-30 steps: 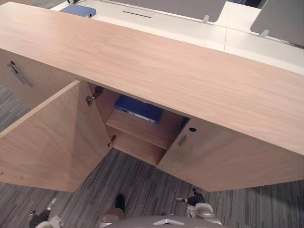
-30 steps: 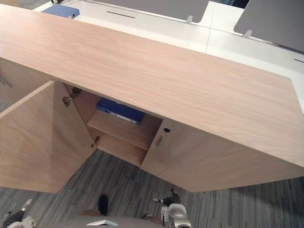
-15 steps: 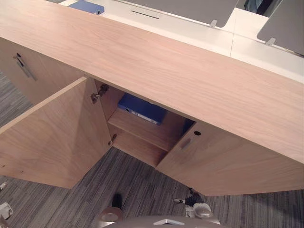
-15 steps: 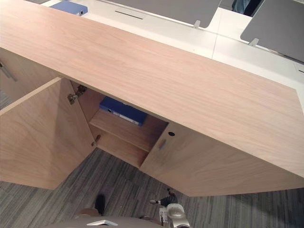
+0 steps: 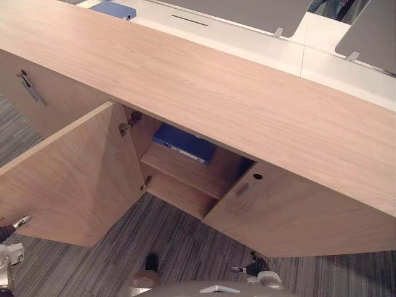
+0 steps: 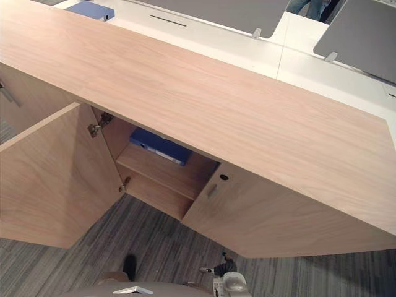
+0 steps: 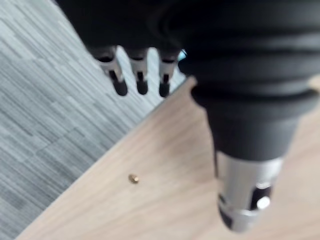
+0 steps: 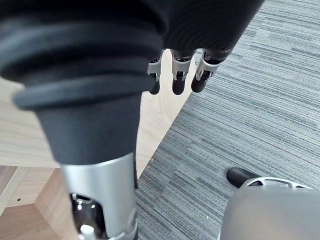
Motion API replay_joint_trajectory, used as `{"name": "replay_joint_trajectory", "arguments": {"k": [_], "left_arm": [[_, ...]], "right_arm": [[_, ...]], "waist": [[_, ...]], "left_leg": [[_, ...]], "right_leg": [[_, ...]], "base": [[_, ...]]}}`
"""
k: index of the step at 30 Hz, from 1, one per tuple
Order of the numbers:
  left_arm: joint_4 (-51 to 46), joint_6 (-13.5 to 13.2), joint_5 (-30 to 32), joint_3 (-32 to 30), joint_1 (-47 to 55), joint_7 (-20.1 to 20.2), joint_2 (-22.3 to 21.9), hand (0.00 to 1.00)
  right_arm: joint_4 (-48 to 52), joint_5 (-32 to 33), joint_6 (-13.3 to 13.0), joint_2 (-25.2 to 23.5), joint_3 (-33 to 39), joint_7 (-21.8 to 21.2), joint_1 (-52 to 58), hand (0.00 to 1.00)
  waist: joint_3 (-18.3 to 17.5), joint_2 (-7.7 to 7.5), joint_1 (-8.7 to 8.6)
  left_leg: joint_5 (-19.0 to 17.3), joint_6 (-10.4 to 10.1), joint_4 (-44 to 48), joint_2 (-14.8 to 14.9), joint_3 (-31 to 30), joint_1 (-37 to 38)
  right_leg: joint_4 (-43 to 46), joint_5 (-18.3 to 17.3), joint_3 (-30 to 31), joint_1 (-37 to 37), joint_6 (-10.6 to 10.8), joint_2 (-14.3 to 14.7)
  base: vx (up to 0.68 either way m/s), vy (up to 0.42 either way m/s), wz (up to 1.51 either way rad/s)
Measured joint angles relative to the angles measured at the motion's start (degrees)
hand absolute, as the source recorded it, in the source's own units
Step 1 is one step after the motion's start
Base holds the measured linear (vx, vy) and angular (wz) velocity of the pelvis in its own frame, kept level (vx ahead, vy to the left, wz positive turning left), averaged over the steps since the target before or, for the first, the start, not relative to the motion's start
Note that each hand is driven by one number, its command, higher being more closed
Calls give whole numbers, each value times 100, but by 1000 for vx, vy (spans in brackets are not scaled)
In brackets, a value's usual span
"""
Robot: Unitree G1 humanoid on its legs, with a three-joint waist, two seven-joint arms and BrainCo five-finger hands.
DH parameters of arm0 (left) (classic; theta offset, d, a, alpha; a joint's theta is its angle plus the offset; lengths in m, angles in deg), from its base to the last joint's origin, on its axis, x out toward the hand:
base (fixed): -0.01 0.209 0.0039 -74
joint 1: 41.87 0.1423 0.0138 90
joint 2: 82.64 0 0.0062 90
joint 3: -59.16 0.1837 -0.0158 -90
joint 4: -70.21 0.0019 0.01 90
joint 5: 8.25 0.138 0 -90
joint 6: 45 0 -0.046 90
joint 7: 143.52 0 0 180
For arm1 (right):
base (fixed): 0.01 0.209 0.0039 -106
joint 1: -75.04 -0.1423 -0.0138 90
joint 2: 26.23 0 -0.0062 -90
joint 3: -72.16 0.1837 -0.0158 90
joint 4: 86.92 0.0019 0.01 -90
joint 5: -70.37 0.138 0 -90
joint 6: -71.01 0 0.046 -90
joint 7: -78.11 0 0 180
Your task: Walk over to the cabinet, pick up the folder, carry it to the office cabinet, place the folder inside the office cabinet, then close the office cabinet door
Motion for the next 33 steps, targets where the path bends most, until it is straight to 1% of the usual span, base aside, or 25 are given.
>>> {"name": "replay_joint_trajectory", "arguments": {"k": [2,8,15,18,20,22,24,27,31,32,33], "left_arm": [[0,6,2,114,5,1,0,0],[0,57,133,494,233,74,-28,0],[0,141,222,788,598,90,-474,0],[0,207,224,944,733,94,-623,0],[0,243,226,965,806,99,-803,0],[0,321,226,1095,863,99,-936,0],[0,342,226,1219,925,99,-1048,0],[0,383,223,1456,1056,102,-1224,0],[-3,448,224,1848,1148,122,-1367,0],[-11,455,224,1982,1153,152,-1406,0],[-22,458,226,2191,1160,290,-1437,0]], "right_arm": [[0,0,0,0,1,-86,0,0],[0,-1,1,-1,5,-99,43,0],[0,-6,3,-1,20,-109,91,0],[2,-56,4,2,36,-108,89,0],[3,-193,5,2,72,-109,82,0],[7,-221,9,11,138,-108,85,0],[9,-223,24,39,136,-109,87,0],[55,-223,29,59,137,-110,92,0],[128,-231,37,60,131,-128,73,0],[190,-243,55,61,130,-150,72,0],[232,-334,94,65,126,-189,59,0]], "waist": [[1,5,7],[-4,10,26],[-68,81,21],[-87,68,11],[-100,63,9],[-113,86,-4],[-134,128,-10],[-165,188,-30],[-176,214,-35],[-185,220,-56],[-191,230,-61]], "left_leg": [[-2,-3,0,2,12,-1],[-23,25,0,8,130,-4],[-18,20,0,3,290,-13],[-5,4,0,-1,376,-13],[2,-5,1,-1,458,-18],[25,-19,2,-2,496,-27],[41,-20,2,-8,567,-26],[59,-4,4,-30,643,-22],[73,26,5,-51,772,-24],[72,33,5,-64,793,-24],[68,40,5,-74,848,-24]], "right_leg": [[24,4,16,-15,-6,-2],[32,32,216,-85,-3,-10],[-30,48,487,-168,13,-19],[-104,59,628,-182,32,-20],[-148,64,707,-210,43,-20],[-181,69,799,-246,54,-24],[-201,72,862,-259,61,-33],[-227,106,964,-292,117,-56],[-212,133,1104,-373,159,-85],[-200,143,1153,-401,174,-99],[-191,154,1232,-439,172,-108]], "base": [[-32,-7,-1],[-46,-5,-10],[-48,-6,-12],[-52,-6,-17],[-44,-5,-18],[-56,2,-12],[-39,13,-11],[-27,20,-13],[-26,31,-16],[-32,43,-21],[-40,58,-23]]}}
